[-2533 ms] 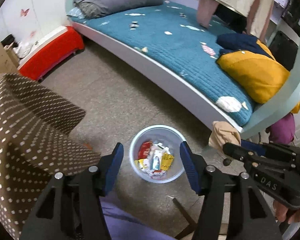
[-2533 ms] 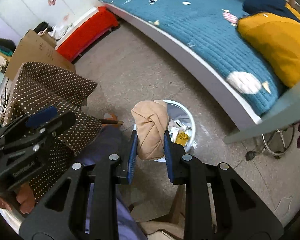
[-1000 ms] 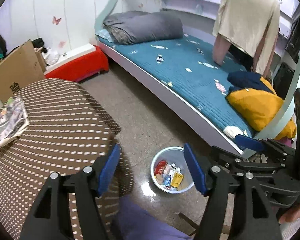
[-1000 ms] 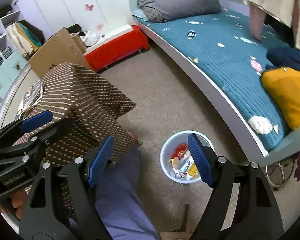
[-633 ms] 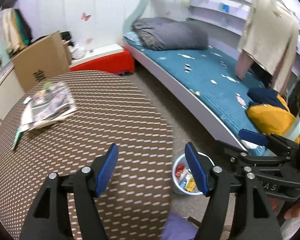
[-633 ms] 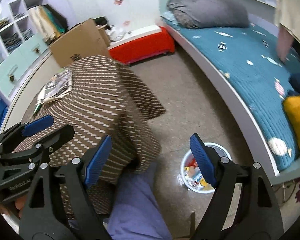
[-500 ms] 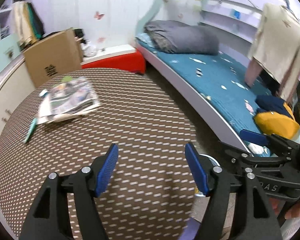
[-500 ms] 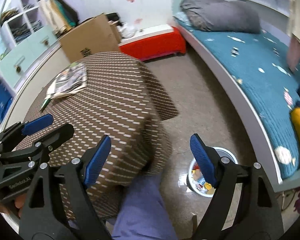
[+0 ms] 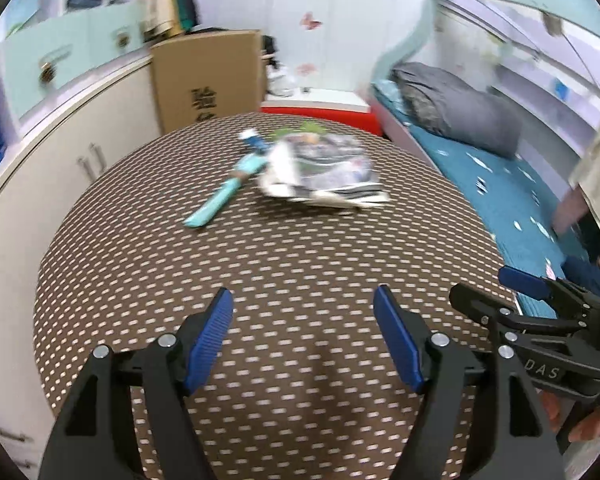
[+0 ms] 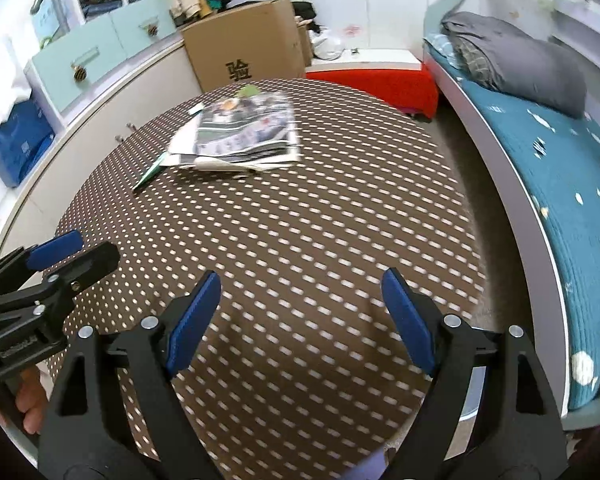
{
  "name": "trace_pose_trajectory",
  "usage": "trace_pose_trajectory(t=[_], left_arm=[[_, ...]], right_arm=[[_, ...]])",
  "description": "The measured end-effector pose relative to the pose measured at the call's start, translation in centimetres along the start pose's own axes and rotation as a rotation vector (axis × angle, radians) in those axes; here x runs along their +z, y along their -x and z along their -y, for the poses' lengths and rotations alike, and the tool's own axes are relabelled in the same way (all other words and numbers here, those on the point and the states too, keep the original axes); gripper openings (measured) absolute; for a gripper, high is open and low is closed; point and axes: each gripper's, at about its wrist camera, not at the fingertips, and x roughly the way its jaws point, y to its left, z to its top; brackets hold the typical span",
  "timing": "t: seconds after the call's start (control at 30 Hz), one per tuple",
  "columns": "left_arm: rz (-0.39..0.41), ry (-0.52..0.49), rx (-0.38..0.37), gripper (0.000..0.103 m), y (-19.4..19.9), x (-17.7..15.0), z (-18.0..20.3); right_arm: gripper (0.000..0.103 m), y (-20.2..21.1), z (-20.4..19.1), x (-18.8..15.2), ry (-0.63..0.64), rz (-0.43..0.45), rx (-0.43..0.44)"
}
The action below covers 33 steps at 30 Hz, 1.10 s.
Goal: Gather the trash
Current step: 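Grasp the newspaper bundle with the right gripper while the left gripper grasps the teal tube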
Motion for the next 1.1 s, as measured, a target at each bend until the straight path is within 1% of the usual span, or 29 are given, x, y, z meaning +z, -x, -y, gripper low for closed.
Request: trace_pose_trajectory(t=[0.37, 0.4, 0.47, 0.53, 0.6, 0.67, 0.7, 0.73, 0.77, 0.8, 0.87, 0.9, 0.93, 0.97, 1.0, 1.07, 1.1], left_arm=[[-0.020, 0.150, 0.092, 0.072, -0.1, -1.1, -8.8], [-0.023, 0.170, 0.102, 0.072, -0.2, -1.1, -9.8], [-0.026, 0.198, 0.119, 0.072, -0.2, -1.2, -11.2], [-0.029, 0.228, 0.131, 0.072, -0.5, -1.1, -12.6], [-0.032, 0.245, 0.139, 0.072, -0.7, -0.9, -13.7], [-0.034, 0.247, 0.145, 0.072, -1.0, -0.6, -14.5], [-0.033, 0.245, 0.146, 0.074, -1.1, -0.5, -14.6], [-0.033, 0.241, 0.147, 0.076, -1.3, -0.3, -14.5], [-0.033, 0.237, 0.148, 0.076, -1.6, -0.2, -14.6], [-0.037, 0.230, 0.150, 0.076, -1.9, 0.0, -14.6], [-0.045, 0.217, 0.145, 0.076, -2.5, 0.5, -14.4], [-0.050, 0.207, 0.138, 0.076, -3.0, 0.8, -14.2], [-0.054, 0.200, 0.133, 0.077, -3.4, 1.2, -14.1], [-0.060, 0.188, 0.126, 0.077, -4.0, 1.7, -13.8], [-0.064, 0.180, 0.122, 0.078, -4.3, 2.0, -13.4], [-0.070, 0.156, 0.107, 0.079, -5.2, 2.8, -12.8], [-0.072, 0.141, 0.096, 0.080, -5.7, 3.4, -12.3]], right_arm=[[0.081, -5.0, -8.0, 3.2, 0.185, 0.004, -0.036], [0.081, -5.4, -8.6, 3.4, 0.199, 0.012, -0.054], [0.081, -6.5, -9.9, 4.0, 0.248, 0.039, -0.125], [0.081, -7.5, -10.9, 4.5, 0.295, 0.064, -0.149], [0.081, -9.0, -11.7, 5.1, 0.336, 0.067, -0.183], [0.081, -10.6, -12.3, 5.5, 0.376, 0.068, -0.226], [0.081, -11.4, -12.6, 5.7, 0.395, 0.070, -0.242], [0.081, -11.9, -12.7, 5.9, 0.406, 0.074, -0.248], [0.081, -12.6, -12.9, 6.2, 0.413, 0.055, -0.255], [0.081, -12.9, -12.9, 6.7, 0.405, 0.057, -0.247], [0.081, -13.3, -12.9, 7.7, 0.406, 0.089, -0.263], [0.081, -13.9, -12.8, 8.3, 0.417, 0.087, -0.278], [0.075, -14.3, -12.6, 8.6, 0.416, 0.077, -0.281], [0.070, -15.0, -12.1, 9.3, 0.392, 0.050, -0.263], [0.051, -15.1, -11.6, 9.7, 0.369, 0.042, -0.232], [0.035, -14.8, -10.8, 10.3, 0.352, 0.054, -0.226], [0.030, -14.3, -10.4, 10.5, 0.337, 0.057, -0.211]])
